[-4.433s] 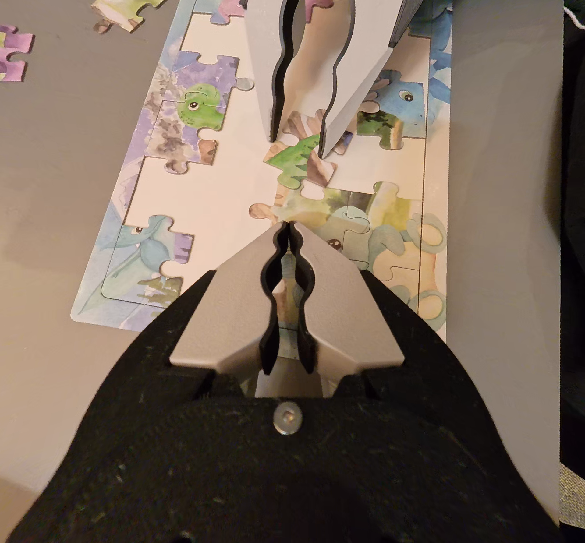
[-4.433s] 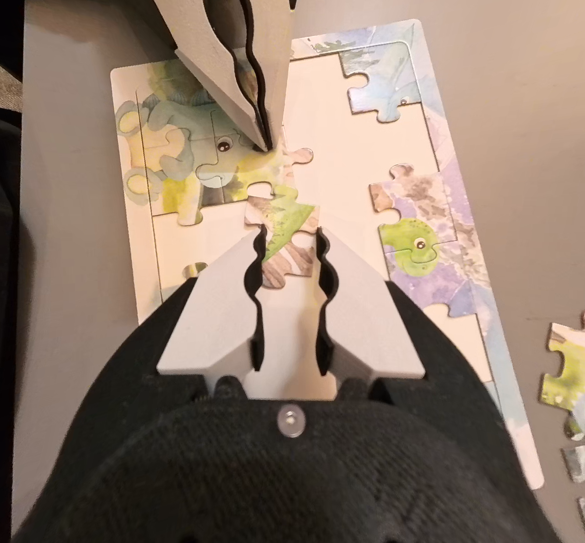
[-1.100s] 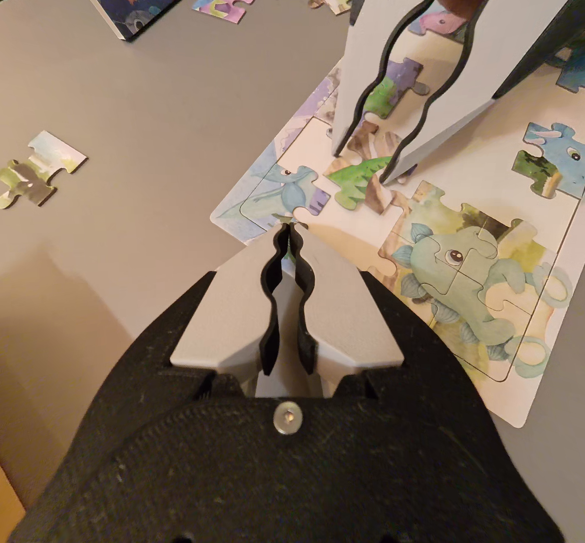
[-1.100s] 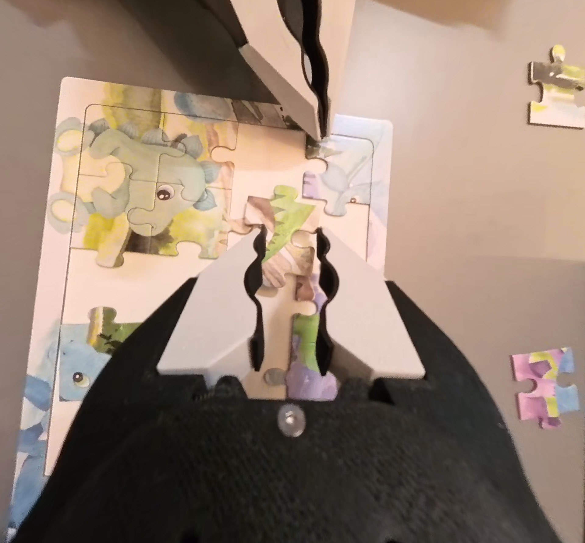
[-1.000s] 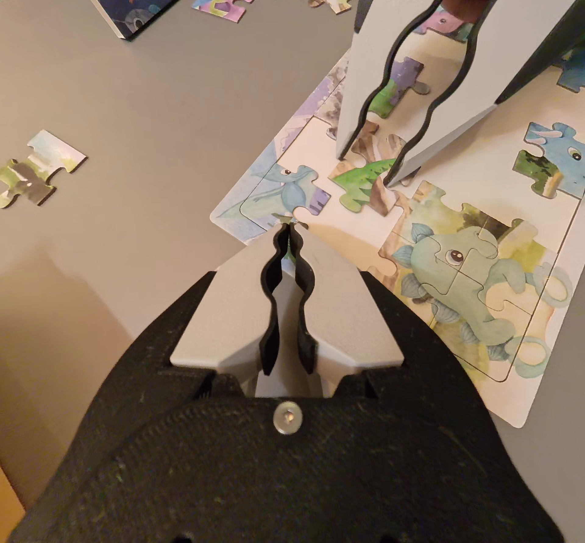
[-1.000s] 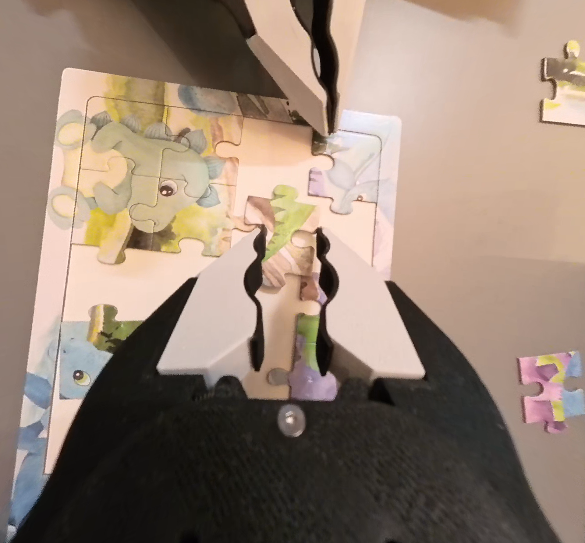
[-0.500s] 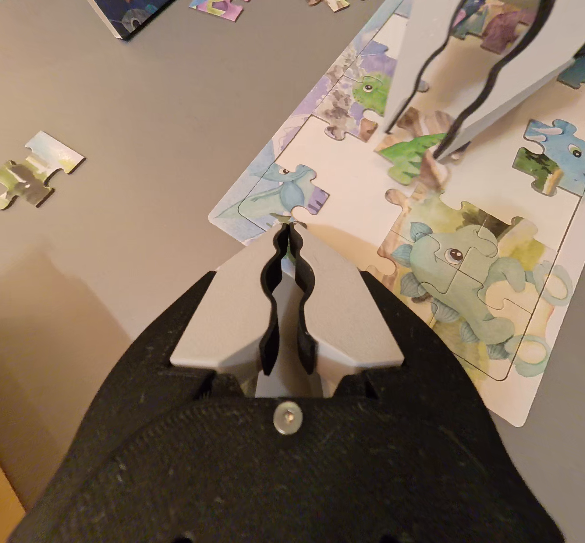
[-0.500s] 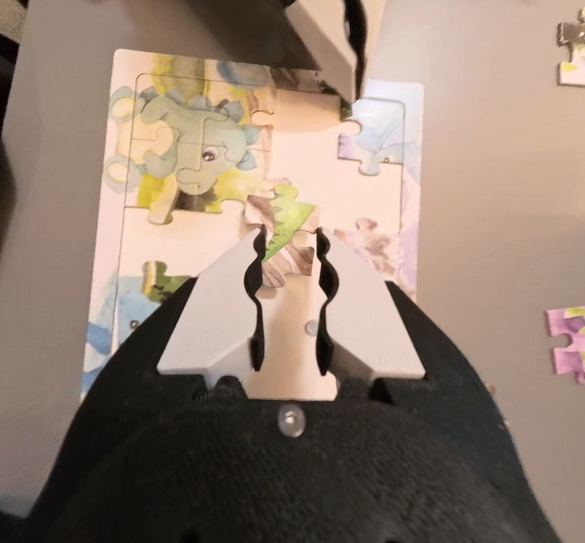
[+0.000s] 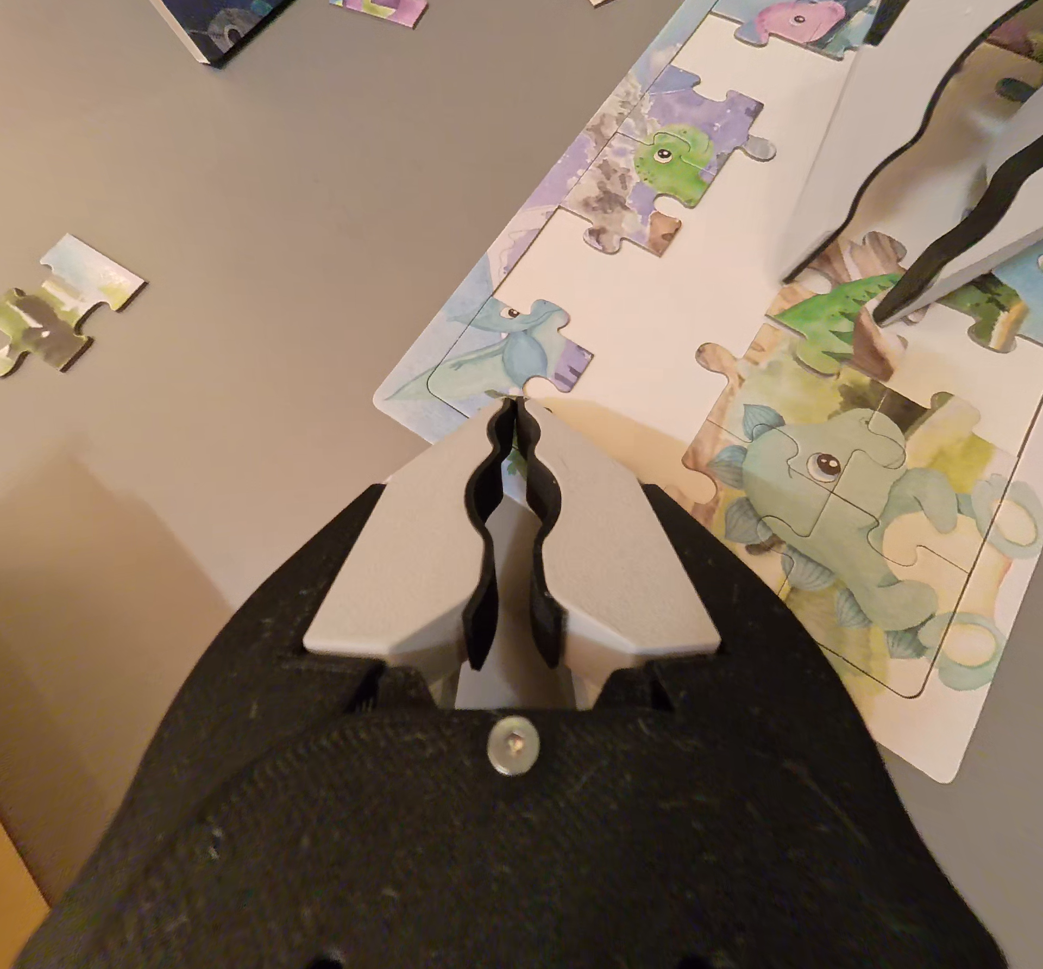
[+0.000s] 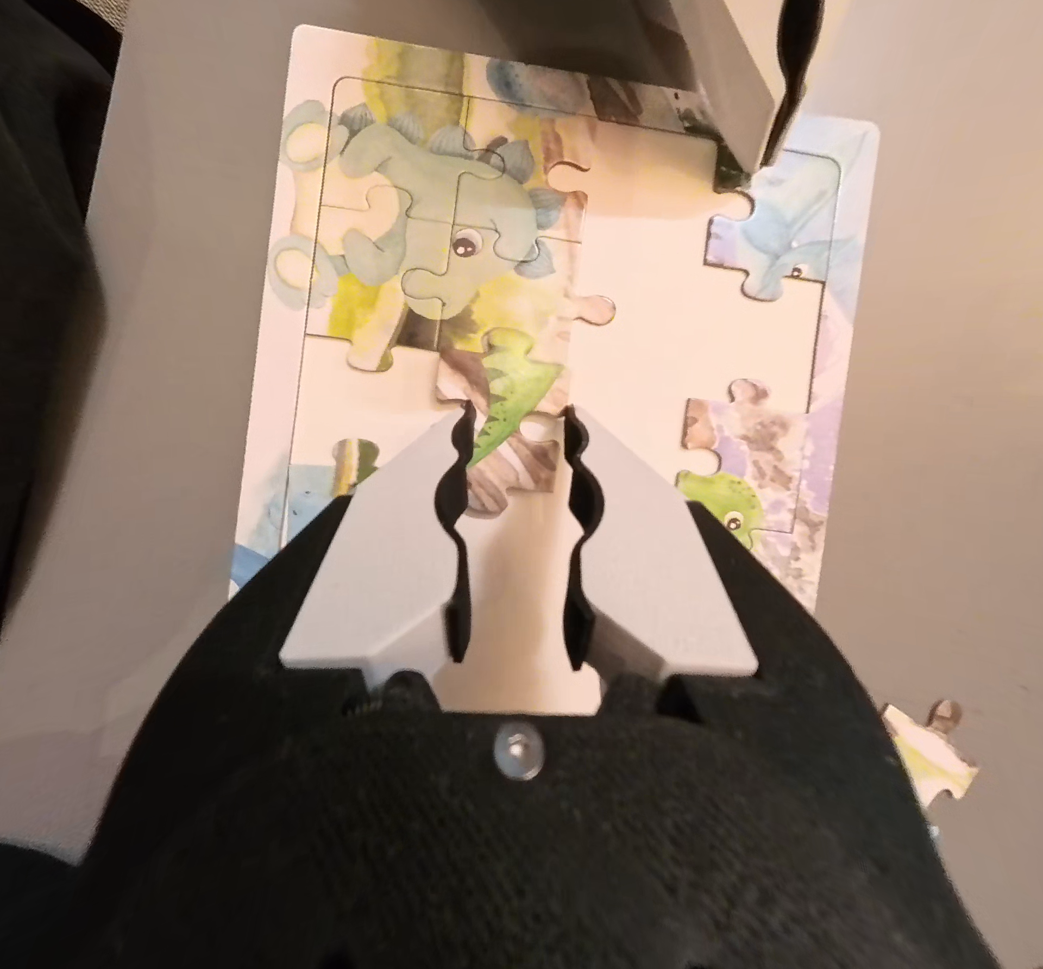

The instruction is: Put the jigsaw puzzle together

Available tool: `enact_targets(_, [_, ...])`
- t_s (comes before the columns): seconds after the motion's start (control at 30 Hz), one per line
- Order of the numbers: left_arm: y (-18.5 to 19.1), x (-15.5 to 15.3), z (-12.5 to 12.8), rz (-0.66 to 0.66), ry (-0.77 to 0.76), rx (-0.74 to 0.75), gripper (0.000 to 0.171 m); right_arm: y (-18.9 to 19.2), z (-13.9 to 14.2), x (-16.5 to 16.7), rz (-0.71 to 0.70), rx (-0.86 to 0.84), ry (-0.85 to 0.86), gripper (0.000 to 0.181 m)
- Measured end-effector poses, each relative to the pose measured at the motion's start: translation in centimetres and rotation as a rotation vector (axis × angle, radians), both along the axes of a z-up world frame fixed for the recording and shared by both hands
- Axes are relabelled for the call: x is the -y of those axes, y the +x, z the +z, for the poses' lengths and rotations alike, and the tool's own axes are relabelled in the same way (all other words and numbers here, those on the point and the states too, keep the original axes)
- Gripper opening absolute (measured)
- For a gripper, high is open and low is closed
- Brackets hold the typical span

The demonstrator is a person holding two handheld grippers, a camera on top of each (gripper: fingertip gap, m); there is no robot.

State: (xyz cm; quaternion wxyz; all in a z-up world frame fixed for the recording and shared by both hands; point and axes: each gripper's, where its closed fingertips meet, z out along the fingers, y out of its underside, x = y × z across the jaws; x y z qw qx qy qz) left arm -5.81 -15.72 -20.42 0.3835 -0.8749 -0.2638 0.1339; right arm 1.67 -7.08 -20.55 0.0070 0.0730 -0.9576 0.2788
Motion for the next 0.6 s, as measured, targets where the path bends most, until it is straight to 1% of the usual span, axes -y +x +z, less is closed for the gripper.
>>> enact_targets(0.6, [0.06,-0.02,-0.16,-0.004,-0.016,-0.004,0.0,0.19,-0.27,0.03,0.003,0.0,0.007,0.032])
